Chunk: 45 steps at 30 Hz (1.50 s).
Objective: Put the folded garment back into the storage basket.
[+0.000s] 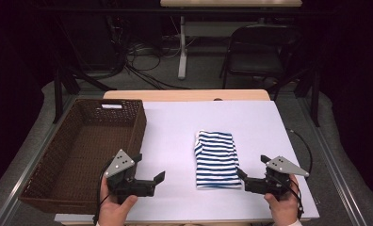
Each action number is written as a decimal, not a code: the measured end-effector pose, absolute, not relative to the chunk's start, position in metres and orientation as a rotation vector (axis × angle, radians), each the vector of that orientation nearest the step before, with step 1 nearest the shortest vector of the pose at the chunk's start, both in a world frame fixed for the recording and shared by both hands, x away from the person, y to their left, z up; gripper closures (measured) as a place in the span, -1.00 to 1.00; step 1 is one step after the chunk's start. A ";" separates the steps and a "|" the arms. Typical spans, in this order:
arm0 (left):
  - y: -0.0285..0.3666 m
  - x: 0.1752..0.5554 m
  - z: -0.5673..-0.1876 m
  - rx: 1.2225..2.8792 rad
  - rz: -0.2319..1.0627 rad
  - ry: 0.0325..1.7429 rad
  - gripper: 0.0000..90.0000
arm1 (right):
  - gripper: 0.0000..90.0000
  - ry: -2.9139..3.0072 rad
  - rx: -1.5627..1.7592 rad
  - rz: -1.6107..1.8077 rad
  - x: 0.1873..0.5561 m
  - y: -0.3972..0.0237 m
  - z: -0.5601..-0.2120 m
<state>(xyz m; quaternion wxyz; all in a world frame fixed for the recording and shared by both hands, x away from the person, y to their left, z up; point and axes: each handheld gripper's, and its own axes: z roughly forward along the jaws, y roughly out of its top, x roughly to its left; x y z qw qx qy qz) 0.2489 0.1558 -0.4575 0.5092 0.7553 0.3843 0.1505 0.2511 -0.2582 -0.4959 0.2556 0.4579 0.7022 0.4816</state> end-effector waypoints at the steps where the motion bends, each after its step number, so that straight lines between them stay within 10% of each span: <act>1: 0.155 0.249 -0.458 1.822 0.363 0.926 -0.99 | -0.98 1.907 1.247 1.307 0.251 -0.259 -0.496; 45: 0.109 0.260 -0.510 1.933 0.304 0.917 -0.98 | -0.74 1.907 1.278 1.215 0.245 -0.260 -0.512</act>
